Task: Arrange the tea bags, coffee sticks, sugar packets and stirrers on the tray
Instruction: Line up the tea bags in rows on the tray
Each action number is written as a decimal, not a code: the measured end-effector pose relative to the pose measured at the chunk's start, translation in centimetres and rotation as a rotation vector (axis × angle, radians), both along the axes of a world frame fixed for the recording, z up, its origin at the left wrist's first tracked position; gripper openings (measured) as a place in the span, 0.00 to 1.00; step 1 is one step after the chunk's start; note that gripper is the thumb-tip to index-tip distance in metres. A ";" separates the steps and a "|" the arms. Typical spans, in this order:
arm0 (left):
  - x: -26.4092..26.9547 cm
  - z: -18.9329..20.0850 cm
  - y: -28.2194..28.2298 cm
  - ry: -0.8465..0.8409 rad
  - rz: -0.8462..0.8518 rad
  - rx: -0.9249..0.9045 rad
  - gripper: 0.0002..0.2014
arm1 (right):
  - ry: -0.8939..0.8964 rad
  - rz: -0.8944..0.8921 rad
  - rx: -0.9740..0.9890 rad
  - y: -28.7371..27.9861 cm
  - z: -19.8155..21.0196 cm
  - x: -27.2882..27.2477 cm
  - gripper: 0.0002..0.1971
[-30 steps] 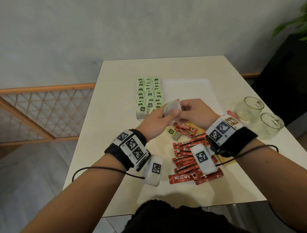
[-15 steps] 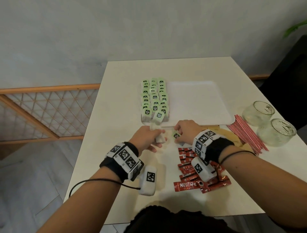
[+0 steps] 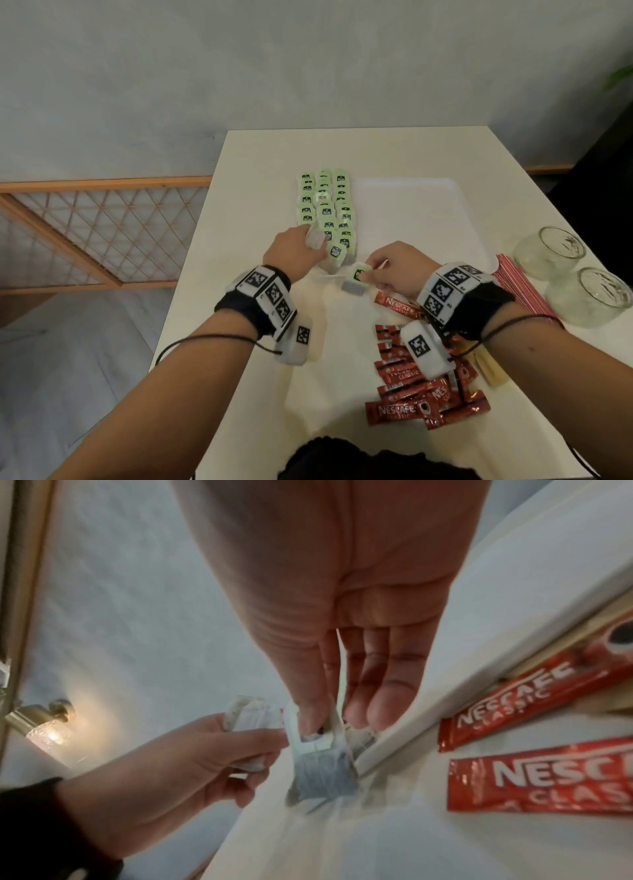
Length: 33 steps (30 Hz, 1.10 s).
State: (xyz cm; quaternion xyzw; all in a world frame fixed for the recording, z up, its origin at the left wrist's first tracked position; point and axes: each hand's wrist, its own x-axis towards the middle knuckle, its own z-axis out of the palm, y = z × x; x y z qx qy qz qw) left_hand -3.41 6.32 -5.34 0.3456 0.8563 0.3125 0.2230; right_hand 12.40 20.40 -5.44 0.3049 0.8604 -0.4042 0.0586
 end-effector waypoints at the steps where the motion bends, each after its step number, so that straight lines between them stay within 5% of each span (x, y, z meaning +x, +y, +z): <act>1: -0.4 0.0 0.7 0.013 -0.034 -0.044 0.12 | 0.029 -0.018 -0.026 0.2 0.2 -0.3 0.04; 8: -1.9 -1.5 3.6 0.078 -0.172 -0.192 0.14 | 0.103 -0.064 -0.035 1.7 -1.1 -2.6 0.08; 10: -2.4 -1.7 3.7 0.106 -0.147 -0.204 0.08 | 0.078 -0.025 0.015 2.2 -1.1 -3.1 0.05; 21: -4.2 -1.8 3.3 0.059 -0.099 -0.127 0.15 | -0.114 0.265 0.302 3.2 -1.0 -6.2 0.08; 26: -3.7 -0.7 1.9 -0.296 0.017 0.066 0.10 | -0.109 0.244 0.263 3.1 -1.4 -6.1 0.06; 30: -2.8 -0.4 0.8 -0.726 0.083 0.192 0.08 | 0.043 0.127 0.198 3.1 -1.4 -5.5 0.11; 33: -1.6 -0.5 0.3 -0.894 0.128 0.290 0.08 | 0.163 0.037 0.143 2.9 -0.8 -4.8 0.09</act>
